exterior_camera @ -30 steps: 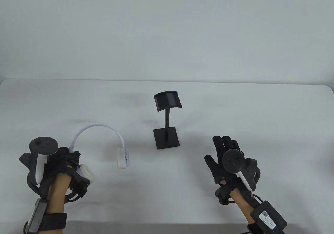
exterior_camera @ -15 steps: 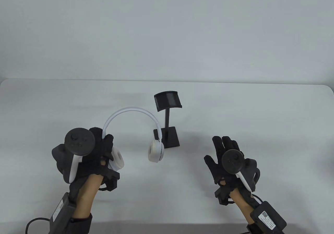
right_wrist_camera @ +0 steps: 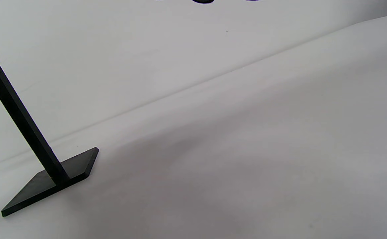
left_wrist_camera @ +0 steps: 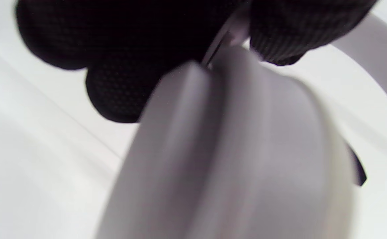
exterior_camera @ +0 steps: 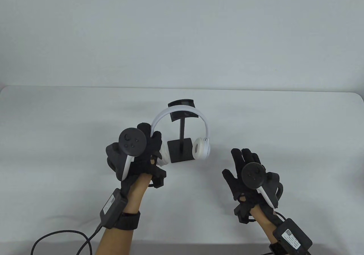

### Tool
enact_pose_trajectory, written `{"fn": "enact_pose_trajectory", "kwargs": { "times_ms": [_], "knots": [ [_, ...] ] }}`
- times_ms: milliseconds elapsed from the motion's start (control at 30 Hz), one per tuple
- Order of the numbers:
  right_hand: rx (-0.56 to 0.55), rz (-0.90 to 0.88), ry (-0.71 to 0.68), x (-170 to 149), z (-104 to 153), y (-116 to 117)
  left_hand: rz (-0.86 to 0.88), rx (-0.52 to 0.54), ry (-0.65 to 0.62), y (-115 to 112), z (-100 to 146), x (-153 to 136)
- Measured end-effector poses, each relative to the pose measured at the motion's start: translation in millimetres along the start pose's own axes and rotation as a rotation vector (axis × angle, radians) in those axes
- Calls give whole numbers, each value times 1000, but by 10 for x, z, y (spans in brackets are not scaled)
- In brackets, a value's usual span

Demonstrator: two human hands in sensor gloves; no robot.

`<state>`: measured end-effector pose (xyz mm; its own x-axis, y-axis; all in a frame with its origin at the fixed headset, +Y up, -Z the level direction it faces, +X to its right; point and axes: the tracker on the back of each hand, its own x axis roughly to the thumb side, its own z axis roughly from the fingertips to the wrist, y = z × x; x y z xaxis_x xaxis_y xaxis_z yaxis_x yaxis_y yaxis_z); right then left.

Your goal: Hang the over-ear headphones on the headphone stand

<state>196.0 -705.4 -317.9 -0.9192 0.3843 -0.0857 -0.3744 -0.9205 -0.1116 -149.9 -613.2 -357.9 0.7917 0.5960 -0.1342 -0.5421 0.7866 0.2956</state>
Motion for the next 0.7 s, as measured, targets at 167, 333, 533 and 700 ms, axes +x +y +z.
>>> {"fn": "enact_pose_trajectory", "kwargs": {
  "times_ms": [167,333,533,700],
  "knots": [
    [4,0,7,-9,-8,3,36,-3,25,-289,-184,-6],
    [5,-3,13,-19,-18,-4,66,-14,50,-466,-317,-142],
    [11,3,20,-27,-34,6,107,-46,86,-614,-418,-294],
    [13,0,23,-30,-40,7,121,-63,99,-673,-446,-335]
  ]
}}
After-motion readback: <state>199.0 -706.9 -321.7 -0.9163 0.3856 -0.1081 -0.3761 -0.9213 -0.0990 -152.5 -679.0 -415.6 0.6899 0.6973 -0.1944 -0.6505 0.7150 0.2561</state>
